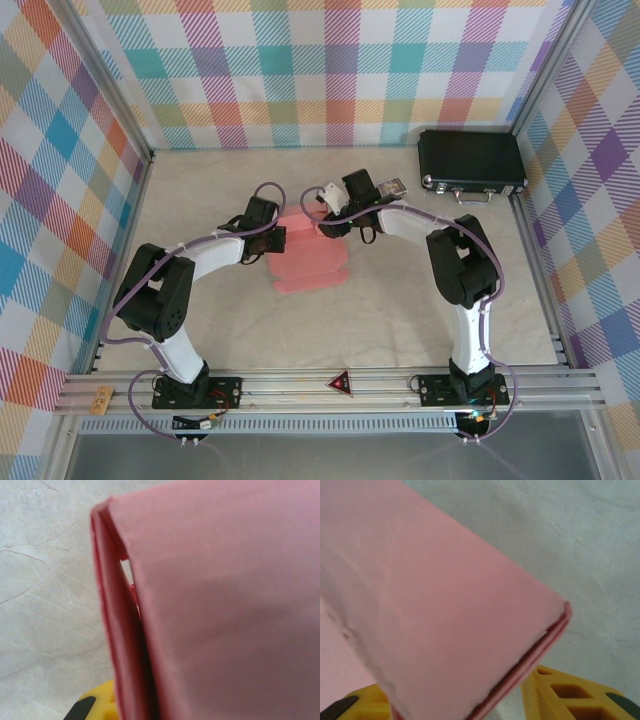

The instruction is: Fold the paper box

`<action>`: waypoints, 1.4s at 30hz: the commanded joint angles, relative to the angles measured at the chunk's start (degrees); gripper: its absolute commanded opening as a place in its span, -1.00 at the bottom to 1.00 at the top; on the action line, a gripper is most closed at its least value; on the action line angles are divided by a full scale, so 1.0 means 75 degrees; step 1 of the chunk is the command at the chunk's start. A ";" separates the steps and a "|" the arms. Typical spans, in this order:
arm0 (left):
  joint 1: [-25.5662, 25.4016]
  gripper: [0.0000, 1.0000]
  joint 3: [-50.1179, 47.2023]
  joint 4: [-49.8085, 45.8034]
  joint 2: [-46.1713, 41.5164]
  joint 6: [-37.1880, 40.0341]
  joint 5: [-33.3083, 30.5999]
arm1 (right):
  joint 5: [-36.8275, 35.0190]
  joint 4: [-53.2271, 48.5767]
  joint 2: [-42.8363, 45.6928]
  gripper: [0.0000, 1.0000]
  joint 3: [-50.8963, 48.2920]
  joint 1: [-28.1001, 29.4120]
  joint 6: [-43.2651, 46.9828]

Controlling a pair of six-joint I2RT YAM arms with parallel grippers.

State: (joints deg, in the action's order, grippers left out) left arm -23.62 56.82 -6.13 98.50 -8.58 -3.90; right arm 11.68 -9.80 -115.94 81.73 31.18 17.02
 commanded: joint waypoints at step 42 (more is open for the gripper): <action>-0.0109 -1.00 0.0522 -0.0548 0.0179 -0.0403 0.0097 | -0.5640 0.1692 -0.0708 -0.56 -0.0294 0.1535 -0.1271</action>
State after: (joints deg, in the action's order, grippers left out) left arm -23.62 58.61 -10.46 99.44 -11.03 -3.95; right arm -26.00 4.25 -119.79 77.78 42.11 7.92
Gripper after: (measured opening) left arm 0.062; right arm 0.227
